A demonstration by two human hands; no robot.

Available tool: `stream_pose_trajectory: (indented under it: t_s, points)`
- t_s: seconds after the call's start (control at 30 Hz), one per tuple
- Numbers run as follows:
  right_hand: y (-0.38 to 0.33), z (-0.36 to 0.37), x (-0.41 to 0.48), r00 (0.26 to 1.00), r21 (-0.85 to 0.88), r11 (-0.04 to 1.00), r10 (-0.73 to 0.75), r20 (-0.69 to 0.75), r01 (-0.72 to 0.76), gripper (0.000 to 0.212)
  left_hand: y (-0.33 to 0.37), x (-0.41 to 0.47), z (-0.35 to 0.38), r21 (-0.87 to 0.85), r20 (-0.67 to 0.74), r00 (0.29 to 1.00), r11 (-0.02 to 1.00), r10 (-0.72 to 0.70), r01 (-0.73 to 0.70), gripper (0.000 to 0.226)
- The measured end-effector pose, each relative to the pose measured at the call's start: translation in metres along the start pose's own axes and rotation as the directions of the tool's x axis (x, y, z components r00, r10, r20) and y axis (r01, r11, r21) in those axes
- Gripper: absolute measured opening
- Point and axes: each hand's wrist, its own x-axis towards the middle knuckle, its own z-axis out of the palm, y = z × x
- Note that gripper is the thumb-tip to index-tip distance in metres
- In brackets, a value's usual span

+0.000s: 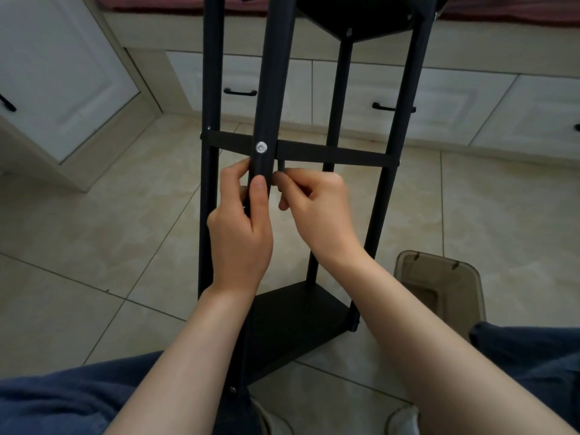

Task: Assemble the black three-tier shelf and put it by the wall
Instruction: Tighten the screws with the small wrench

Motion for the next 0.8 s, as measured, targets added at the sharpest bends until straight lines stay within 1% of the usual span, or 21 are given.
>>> stream_pose_trajectory:
  t_s: [0.07, 0.2, 0.37, 0.57, 0.67, 0.8]
  points:
    - [-0.001, 0.000, 0.001, 1.000, -0.019, 1.000, -0.024, -0.001, 0.024, 0.020, 0.001, 0.000, -0.001, -0.008, -0.003, 1.000, 1.000, -0.006, 0.005, 0.020]
    - [-0.002, 0.004, 0.003, 0.999, -0.064, 0.997, -0.039, -0.025, 0.037, 0.022, -0.001, 0.001, -0.001, 0.001, -0.004, 1.000, 1.000, -0.009, 0.009, 0.020]
    - [0.001, 0.015, 0.008, 0.996, -0.069, 0.996, -0.069, -0.054, 0.065, 0.020, -0.005, 0.003, -0.002, -0.008, 0.003, 1.000, 1.000, -0.025, 0.025, 0.031]
    - [0.010, 0.038, 0.014, 0.973, -0.124, 0.979, -0.180, -0.147, 0.163, 0.017, -0.009, 0.010, -0.006, 0.023, 0.008, 0.999, 0.999, -0.032, 0.031, 0.038]
    - [0.013, 0.047, 0.021, 0.966, -0.144, 0.972, -0.205, -0.159, 0.183, 0.017, -0.012, 0.014, -0.006, 0.023, -0.002, 0.999, 0.999, -0.035, 0.035, 0.037]
    - [0.015, 0.054, 0.029, 0.964, -0.117, 0.977, -0.196, -0.178, 0.177, 0.019, -0.016, 0.020, -0.005, 0.045, -0.010, 0.999, 0.998, -0.041, 0.042, 0.033]
